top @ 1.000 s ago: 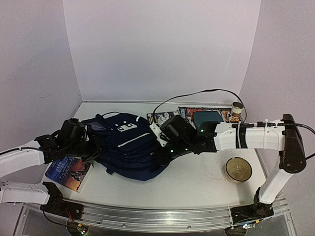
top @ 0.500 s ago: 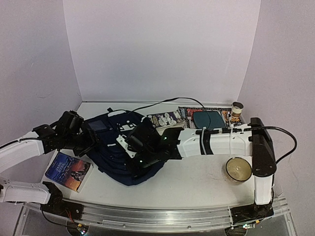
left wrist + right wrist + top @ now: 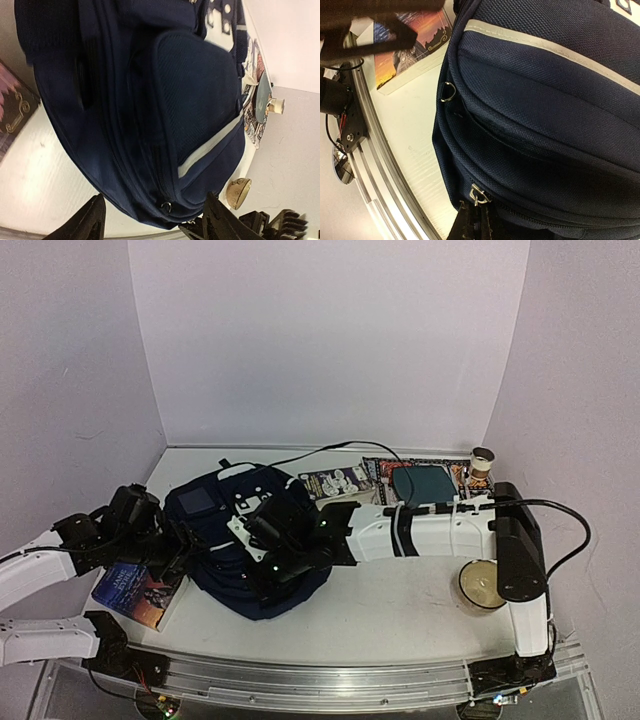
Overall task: Pack the student bag
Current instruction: Hold the second largest pocket of the student bag, then zip the student bag into the second largest pocket of the bag.
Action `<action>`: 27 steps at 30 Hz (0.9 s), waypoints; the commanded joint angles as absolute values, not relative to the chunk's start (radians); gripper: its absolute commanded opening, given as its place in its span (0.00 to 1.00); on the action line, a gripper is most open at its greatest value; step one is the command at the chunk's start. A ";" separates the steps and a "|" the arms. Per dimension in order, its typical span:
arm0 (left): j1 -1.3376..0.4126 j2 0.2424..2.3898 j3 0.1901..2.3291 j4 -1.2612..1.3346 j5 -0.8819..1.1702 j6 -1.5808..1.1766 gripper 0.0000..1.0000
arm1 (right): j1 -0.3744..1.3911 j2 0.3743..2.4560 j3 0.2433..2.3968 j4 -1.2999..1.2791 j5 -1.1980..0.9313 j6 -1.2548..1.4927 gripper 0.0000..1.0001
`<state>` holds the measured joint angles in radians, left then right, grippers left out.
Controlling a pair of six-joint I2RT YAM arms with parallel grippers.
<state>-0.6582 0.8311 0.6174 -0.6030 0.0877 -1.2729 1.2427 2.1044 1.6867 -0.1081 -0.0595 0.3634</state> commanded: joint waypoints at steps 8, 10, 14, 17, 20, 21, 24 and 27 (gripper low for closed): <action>-0.813 0.958 0.575 -0.381 0.046 -1.432 0.56 | 1.247 2.121 1.758 -0.065 -0.094 0.357 0.00; -0.814 0.986 0.581 -0.365 0.030 -1.424 0.46 | 1.248 2.115 1.754 -0.064 -0.094 0.354 0.00; -0.816 1.002 0.582 -0.353 0.010 -1.409 0.19 | 1.247 2.085 1.733 -0.064 -0.071 0.336 0.00; -0.816 0.956 0.575 -0.358 -0.050 -1.405 0.03 | 1.242 2.039 1.692 -0.076 -0.023 0.312 0.00; -0.816 0.897 0.593 -0.406 -0.099 -1.390 0.00 | 1.215 1.977 1.631 -0.097 0.001 0.296 0.00; -0.816 0.885 0.611 -0.437 -0.116 -1.377 0.00 | 1.195 1.947 1.600 -0.103 0.024 0.292 0.00; -0.815 0.868 0.714 -0.603 -0.197 -1.308 0.00 | 1.132 1.861 1.516 -0.123 0.056 0.272 0.00; -0.813 0.858 0.836 -0.773 -0.301 -1.241 0.00 | 1.050 1.784 1.433 -0.138 0.061 0.233 0.00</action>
<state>-0.8248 0.8970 0.6573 -0.5290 -0.0648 -1.3735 1.1648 1.9467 1.5166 -0.0518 -0.0114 0.2913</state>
